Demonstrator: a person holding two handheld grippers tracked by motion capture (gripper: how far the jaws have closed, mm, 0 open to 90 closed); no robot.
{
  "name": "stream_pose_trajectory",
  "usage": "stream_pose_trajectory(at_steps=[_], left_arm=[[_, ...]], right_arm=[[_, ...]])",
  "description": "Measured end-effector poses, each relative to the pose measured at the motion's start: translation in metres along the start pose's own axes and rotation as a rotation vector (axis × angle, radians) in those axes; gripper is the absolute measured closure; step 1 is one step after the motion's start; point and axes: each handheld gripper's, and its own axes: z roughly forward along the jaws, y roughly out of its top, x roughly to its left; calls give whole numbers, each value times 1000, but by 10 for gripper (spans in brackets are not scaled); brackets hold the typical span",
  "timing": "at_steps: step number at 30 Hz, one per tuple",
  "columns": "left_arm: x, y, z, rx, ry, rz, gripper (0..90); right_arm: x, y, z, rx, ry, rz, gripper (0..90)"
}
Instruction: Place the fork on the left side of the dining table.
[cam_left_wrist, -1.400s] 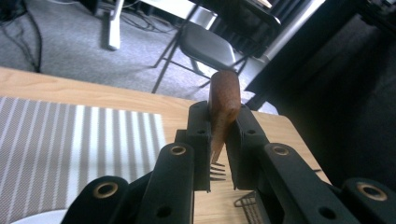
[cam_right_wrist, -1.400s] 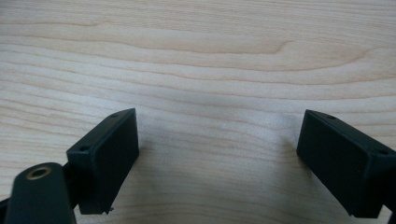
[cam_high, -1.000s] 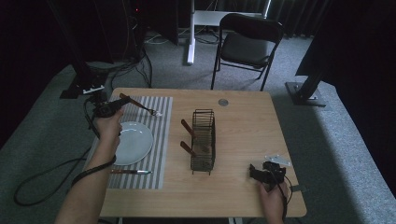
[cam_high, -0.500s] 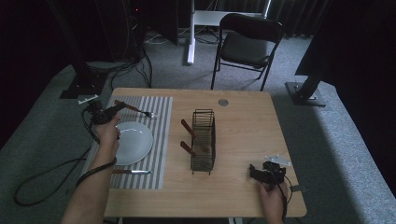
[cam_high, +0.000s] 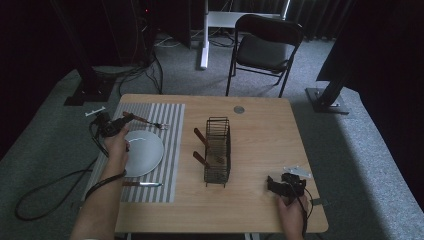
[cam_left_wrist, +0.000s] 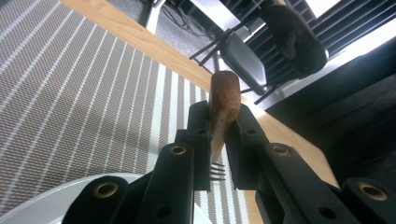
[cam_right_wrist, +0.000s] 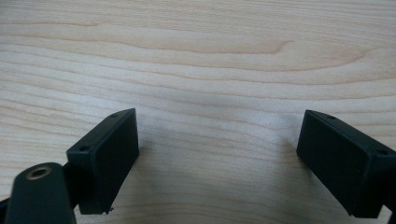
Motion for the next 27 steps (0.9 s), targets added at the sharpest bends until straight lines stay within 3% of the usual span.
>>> stream_pose_trajectory(at_steps=[4, 9, 12, 19, 21, 22, 24, 27], left_arm=[[1, -2, 5, 20, 1, 12, 803], [8, -3, 11, 42, -26, -23, 802], [10, -2, 11, 38, -9, -11, 788], [20, -3, 15, 74, 16, -14, 611], [23, -3, 18, 84, 32, -17, 600], [23, -5, 19, 59, 83, -7, 599], [24, -5, 21, 49, 98, -25, 520], [22, -6, 24, 62, 127, -2, 465]], right_arm=[[0, 0, 0, 0, 0, 0, 124], [0, 0, 0, 0, 0, 0, 124], [0, 0, 0, 0, 0, 0, 124], [0, 0, 0, 0, 0, 0, 124], [0, 0, 0, 0, 0, 0, 124], [0, 0, 0, 0, 0, 0, 124], [0, 0, 0, 0, 0, 0, 124], [0, 0, 0, 0, 0, 0, 124]])
